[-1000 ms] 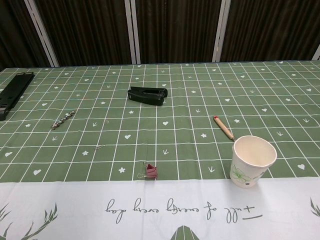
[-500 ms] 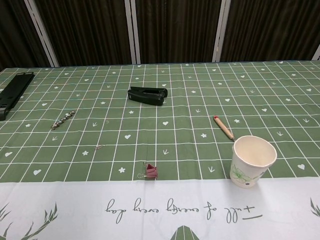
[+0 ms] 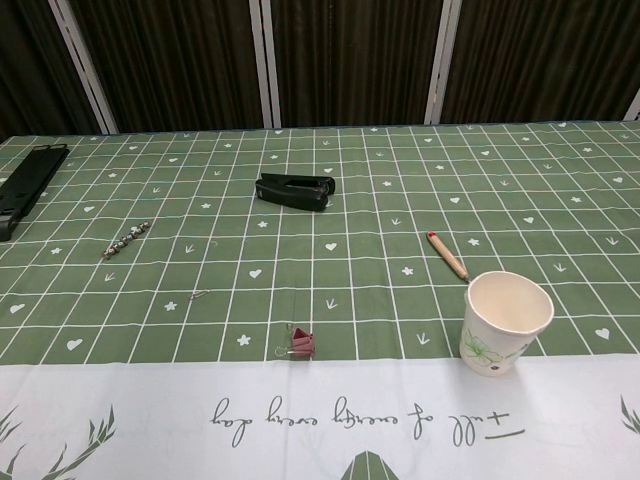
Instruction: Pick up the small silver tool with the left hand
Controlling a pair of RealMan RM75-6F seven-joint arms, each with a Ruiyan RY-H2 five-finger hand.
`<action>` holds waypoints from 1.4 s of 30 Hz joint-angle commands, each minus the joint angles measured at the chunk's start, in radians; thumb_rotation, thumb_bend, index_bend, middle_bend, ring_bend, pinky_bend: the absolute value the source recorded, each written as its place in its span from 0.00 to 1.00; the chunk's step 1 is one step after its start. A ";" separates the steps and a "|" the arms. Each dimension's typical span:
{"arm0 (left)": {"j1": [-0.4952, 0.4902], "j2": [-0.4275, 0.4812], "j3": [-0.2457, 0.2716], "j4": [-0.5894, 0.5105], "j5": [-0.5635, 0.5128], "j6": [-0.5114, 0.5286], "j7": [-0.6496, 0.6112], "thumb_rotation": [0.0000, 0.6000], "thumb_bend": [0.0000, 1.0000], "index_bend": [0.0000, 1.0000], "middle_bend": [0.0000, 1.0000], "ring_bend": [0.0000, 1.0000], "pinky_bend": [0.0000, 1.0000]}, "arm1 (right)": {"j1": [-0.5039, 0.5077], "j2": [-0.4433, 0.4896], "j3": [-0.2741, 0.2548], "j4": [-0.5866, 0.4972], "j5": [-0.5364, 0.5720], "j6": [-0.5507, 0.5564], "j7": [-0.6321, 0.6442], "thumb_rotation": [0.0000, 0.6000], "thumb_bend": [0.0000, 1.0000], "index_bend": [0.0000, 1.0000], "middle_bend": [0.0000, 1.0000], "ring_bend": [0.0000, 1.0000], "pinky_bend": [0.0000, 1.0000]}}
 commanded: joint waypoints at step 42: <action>-0.435 -0.422 0.050 0.808 0.084 -0.318 -0.060 1.00 0.17 0.16 0.00 0.00 0.02 | -0.001 0.010 0.018 -0.023 0.062 -0.024 0.031 1.00 0.09 0.20 0.01 0.00 0.16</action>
